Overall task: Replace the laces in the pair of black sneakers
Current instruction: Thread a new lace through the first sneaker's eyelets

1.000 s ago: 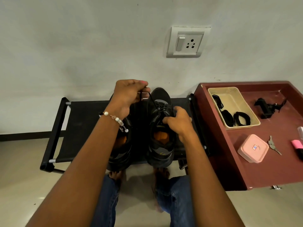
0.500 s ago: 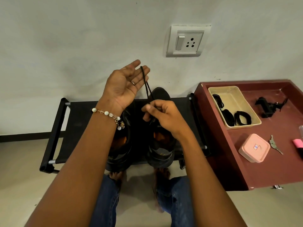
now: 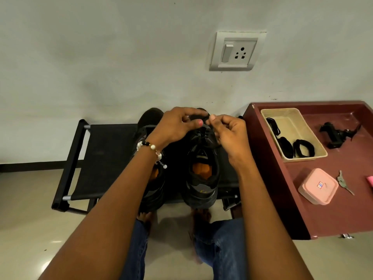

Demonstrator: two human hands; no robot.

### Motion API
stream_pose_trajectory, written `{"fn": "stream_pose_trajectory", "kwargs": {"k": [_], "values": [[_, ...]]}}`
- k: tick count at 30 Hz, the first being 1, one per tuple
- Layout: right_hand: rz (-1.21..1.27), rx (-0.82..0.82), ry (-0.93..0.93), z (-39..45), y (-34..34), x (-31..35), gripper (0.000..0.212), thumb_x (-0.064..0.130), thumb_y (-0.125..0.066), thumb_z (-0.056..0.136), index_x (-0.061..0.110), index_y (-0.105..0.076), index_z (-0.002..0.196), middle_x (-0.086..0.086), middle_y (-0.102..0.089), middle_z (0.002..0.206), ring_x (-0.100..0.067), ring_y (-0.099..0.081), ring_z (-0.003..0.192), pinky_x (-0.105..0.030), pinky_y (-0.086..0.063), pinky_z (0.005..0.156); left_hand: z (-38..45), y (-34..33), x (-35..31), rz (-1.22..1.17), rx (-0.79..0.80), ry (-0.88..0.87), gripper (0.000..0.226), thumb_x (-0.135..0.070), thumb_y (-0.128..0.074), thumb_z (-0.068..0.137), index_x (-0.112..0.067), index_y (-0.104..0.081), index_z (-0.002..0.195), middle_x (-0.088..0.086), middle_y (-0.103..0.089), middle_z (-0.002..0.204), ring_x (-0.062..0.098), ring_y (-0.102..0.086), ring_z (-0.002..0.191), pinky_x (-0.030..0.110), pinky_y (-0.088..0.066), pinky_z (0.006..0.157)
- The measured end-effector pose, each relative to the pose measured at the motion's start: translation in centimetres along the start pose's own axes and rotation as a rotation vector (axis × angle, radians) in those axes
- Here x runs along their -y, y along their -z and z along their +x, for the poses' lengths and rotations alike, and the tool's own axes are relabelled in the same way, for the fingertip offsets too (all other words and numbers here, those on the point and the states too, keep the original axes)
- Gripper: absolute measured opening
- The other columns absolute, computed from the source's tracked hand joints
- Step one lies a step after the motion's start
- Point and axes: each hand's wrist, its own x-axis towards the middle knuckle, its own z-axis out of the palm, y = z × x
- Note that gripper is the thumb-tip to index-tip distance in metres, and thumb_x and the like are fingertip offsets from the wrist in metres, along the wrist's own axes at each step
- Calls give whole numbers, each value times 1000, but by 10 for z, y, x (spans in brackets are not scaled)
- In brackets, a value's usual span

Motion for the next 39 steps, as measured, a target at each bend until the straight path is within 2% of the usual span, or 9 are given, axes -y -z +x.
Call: {"fn": "stream_pose_trajectory", "kwargs": {"k": [5, 9, 11, 14, 16, 21, 25, 34, 39], "values": [[4, -3, -50, 1, 3, 0, 24, 24, -66, 93, 9, -71, 74, 7, -38, 44, -8, -28, 43, -19, -29, 44, 7, -6, 7, -86, -144, 49, 11, -31, -71, 86, -21, -75, 86, -6, -69, 81, 8, -63, 79, 18, -46, 77], [-32, -62, -98, 3, 21, -7, 23, 22, -62, 95, 4, -72, 85, 8, -46, 49, -6, -37, 48, -19, -34, 48, 9, 6, 17, -364, -433, 304, 19, -29, -72, 86, -10, -74, 87, -3, -61, 63, 6, -51, 45, 17, -42, 44], [-55, -88, -114, 4, 27, -11, 24, 21, -58, 97, 3, -71, 87, 8, -49, 52, -4, -40, 48, -20, -35, 49, 8, 10, 20, -492, -507, 379, 20, -24, -72, 87, -4, -72, 89, 3, -62, 61, 9, -51, 39, 18, -42, 41], [-149, -98, -109, 7, 29, -18, 22, 17, -55, 99, 15, -71, 84, 3, -56, 60, -3, -47, 54, -23, -40, 56, 10, 5, 25, -473, -471, 414, 18, -17, -67, 91, 0, -69, 94, 9, -66, 67, 15, -59, 44, 24, -52, 46], [-212, -61, -108, 8, 27, -21, 25, 11, -52, 100, 21, -71, 88, 4, -61, 68, -4, -50, 59, -26, -43, 62, 14, -3, 31, -311, -426, 400, 23, -17, -66, 91, -2, -65, 108, 11, -69, 78, 19, -66, 53, 31, -60, 62], [-169, 69, -90, 8, 15, -16, 15, 0, -51, 98, 6, -60, 108, -4, -69, 77, -9, -62, 58, -19, -49, 56, 9, -12, 16, 142, -207, 2, 44, -18, -69, 88, -15, -58, 131, 5, -62, 125, 17, -58, 114, 27, -42, 103], [-84, 16, -107, 8, 8, -13, 8, 8, -69, 89, 3, -62, 89, -12, -72, 72, -22, -68, 60, -23, -50, 51, 5, -19, 6, -62, -14, -173, 39, -6, -69, 86, -16, -65, 124, -2, -69, 116, 5, -62, 109, 15, -44, 99], [16, -46, -156, 4, 11, -10, 19, 22, -73, 86, 5, -69, 80, -10, -68, 65, -15, -58, 53, -19, -44, 48, 6, -25, 7, -1, -137, -179, 9, -16, -71, 86, -13, -75, 93, -3, -72, 82, 7, -66, 76, 14, -51, 74], [-364, 171, -308, 1, 23, -16, 37, 36, -85, 70, 13, -70, 96, -2, -66, 82, -11, -62, 74, -25, -46, 59, 10, -31, 14, 115, -157, -72, 10, -20, -63, 90, -13, -68, 85, -9, -63, 80, 3, -56, 73, 4, -40, 63]]}}
